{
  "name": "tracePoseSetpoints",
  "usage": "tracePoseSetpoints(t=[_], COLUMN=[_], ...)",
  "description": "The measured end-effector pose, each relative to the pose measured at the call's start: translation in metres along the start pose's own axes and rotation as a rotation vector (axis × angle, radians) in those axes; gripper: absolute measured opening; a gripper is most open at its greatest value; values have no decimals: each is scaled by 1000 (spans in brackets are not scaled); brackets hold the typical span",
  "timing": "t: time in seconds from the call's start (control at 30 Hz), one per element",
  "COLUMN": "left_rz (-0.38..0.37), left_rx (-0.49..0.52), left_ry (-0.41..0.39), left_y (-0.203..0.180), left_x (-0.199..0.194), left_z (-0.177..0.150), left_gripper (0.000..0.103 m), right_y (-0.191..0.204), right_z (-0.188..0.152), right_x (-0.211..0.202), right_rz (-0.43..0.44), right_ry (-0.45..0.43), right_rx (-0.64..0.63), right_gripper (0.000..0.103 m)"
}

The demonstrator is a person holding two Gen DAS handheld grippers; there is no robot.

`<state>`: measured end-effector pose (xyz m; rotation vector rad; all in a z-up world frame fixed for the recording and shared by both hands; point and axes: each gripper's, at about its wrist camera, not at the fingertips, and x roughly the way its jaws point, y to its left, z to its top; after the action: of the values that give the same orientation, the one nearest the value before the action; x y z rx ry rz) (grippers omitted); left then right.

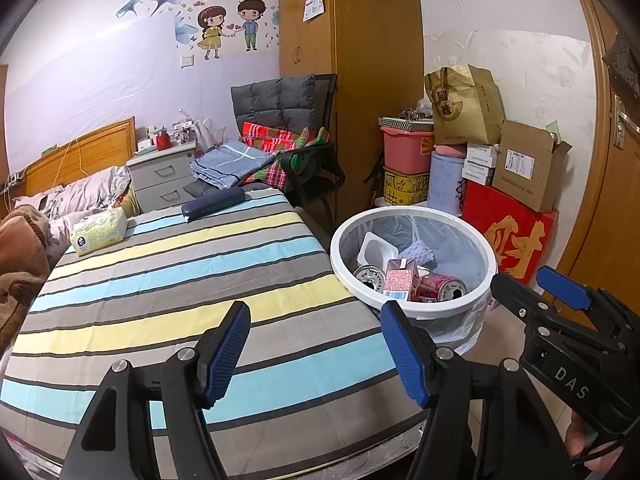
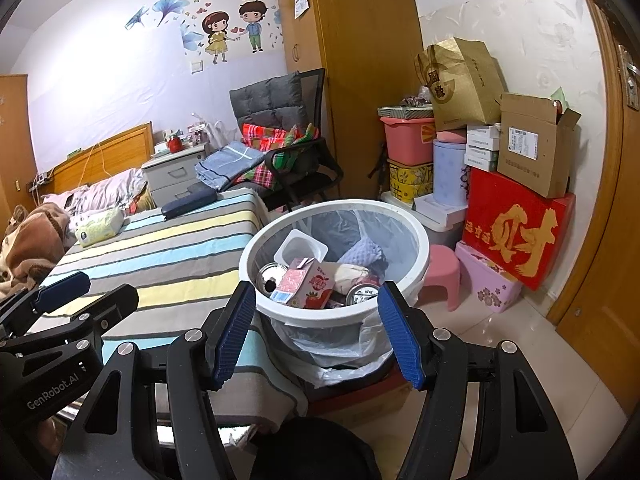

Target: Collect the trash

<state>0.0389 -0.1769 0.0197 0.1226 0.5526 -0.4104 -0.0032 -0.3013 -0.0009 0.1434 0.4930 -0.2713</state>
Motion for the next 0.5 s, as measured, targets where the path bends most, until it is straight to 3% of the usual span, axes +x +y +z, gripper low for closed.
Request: tracePoseSetpoints(t=[0.5], left_rz=[5], left_rx=[-4], left_ry=[-2], left_y=[0], left_x=[-3], left_z=[2], left_gripper=[67], right_y=[1], right_z=[0], right_x=[-1], right_rz=[0], right_ry=[2], right_rx=[-1], right_gripper=[65])
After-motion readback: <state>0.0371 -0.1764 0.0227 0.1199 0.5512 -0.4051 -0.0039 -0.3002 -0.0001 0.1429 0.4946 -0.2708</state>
